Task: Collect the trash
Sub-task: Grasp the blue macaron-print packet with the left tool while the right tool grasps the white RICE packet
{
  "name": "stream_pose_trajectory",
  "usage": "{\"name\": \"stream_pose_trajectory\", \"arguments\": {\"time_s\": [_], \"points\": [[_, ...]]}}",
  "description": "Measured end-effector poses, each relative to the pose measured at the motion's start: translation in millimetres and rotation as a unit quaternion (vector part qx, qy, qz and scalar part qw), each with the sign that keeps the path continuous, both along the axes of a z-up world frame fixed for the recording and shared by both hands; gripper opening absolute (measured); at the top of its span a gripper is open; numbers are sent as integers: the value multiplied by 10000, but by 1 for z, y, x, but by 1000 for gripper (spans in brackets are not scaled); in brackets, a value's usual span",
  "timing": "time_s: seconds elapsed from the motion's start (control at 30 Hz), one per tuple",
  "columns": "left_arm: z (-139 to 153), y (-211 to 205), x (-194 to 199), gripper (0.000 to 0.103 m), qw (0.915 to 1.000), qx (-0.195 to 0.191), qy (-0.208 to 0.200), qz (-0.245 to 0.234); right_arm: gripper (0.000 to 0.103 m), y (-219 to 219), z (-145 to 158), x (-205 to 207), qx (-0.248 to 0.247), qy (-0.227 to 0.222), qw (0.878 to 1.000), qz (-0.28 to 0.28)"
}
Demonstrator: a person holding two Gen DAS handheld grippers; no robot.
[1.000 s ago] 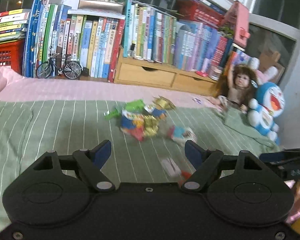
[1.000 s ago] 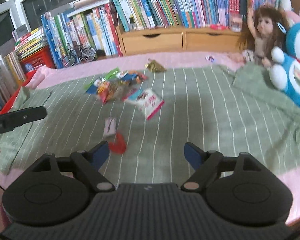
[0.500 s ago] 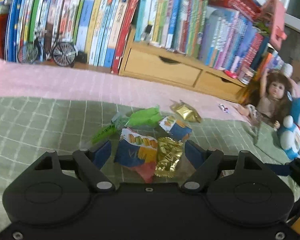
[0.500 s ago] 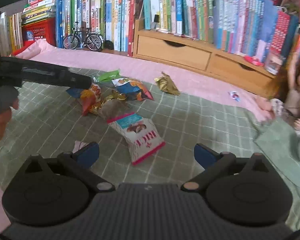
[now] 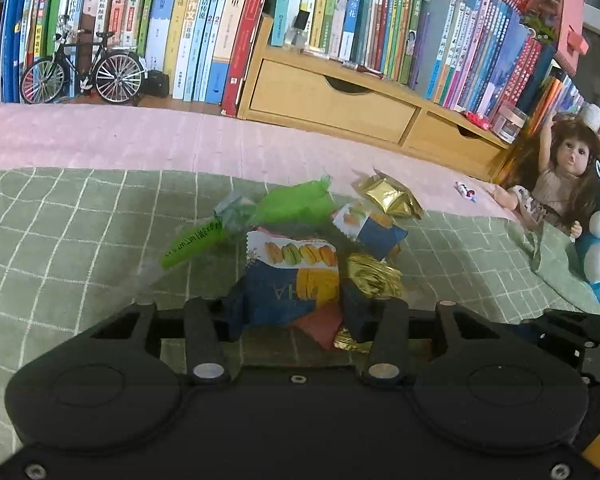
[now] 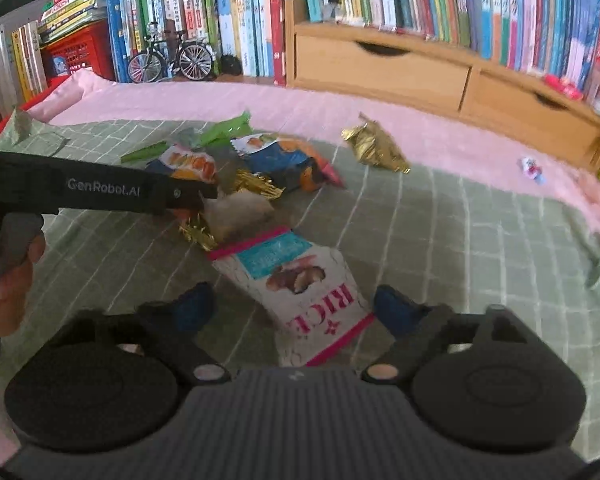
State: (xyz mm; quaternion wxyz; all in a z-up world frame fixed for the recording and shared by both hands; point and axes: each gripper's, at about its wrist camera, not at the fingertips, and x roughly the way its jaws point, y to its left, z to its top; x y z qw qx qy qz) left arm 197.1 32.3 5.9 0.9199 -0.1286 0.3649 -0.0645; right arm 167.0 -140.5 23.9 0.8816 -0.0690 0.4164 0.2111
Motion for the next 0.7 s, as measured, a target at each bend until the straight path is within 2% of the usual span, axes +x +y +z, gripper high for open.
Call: {"name": "stream_pose_trajectory", "arguments": {"time_s": [0.1,0.17,0.3,0.7], "points": [[6,2,-5,44,10000,22,-70,-28,55,-3,4,-5,65,-81,9999,-42],[11,2,-9,43,9999,4,-100,-42,48,-7,8,-8,132,-96,9998,-109],[20,2,-18,43,9998,3,-174,-85,47,-12,16,-16,288,-115,9994,-157],[54,-3,-59,43,9991,40,-385,-193,47,-17,44,-56,186,-359,9989,-244]]}}
